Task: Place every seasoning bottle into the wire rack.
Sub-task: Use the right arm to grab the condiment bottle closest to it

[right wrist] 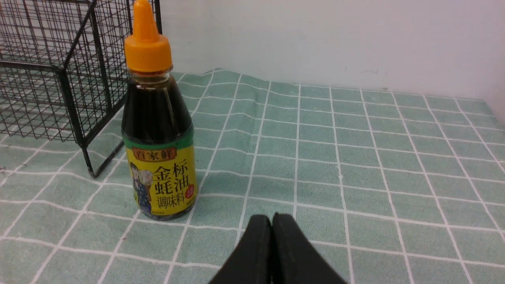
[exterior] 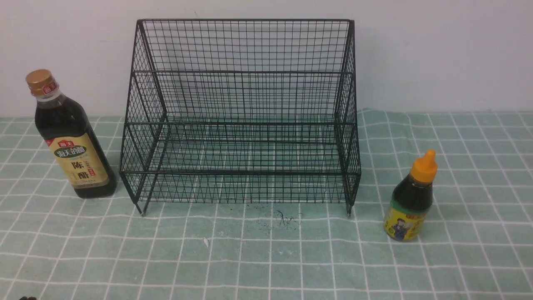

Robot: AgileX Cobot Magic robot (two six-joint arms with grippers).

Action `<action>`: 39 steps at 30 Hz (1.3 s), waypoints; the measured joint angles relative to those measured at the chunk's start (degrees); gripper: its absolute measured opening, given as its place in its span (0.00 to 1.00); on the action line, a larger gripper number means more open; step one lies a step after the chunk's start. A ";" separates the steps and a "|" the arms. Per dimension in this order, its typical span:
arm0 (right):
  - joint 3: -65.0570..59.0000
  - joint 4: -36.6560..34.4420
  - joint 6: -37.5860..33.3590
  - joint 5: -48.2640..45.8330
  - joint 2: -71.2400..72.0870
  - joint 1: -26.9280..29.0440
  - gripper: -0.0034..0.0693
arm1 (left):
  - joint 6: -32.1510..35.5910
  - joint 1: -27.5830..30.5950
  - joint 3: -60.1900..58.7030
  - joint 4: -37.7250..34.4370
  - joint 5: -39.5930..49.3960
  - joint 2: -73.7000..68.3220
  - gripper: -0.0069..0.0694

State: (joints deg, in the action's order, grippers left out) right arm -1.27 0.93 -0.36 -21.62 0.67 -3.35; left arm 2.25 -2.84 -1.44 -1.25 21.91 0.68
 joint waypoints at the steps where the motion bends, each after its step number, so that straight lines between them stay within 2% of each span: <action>1: 0.00 0.00 0.00 0.00 0.00 0.00 0.03 | 0.00 0.00 0.00 0.00 0.00 0.00 0.08; 23: 0.00 -0.51 0.36 0.06 0.00 0.00 0.03 | 0.00 0.00 0.00 0.00 0.00 0.00 0.08; 27: -0.34 -8.62 3.06 5.05 0.00 -0.05 0.03 | 0.00 0.00 0.00 0.00 0.00 0.00 0.08; 29: -0.34 -18.92 6.85 11.96 0.00 -0.05 0.03 | 0.00 0.00 0.00 0.00 0.00 0.00 0.08; 33: -0.34 -30.71 9.93 18.56 0.00 -0.05 0.03 | 0.00 0.00 0.00 0.00 0.00 0.00 0.08; 35: -0.34 -35.13 9.93 20.87 0.00 -0.05 0.03 | 0.00 0.00 0.00 0.00 0.00 0.00 0.08; 39: -0.34 -39.36 9.95 23.72 0.00 -0.05 0.03 | 0.00 0.00 0.00 0.00 0.00 0.00 0.08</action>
State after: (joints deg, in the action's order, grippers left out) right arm -1.61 -38.43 9.60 2.10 0.67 -3.40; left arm 2.25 -2.84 -1.44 -1.25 21.91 0.68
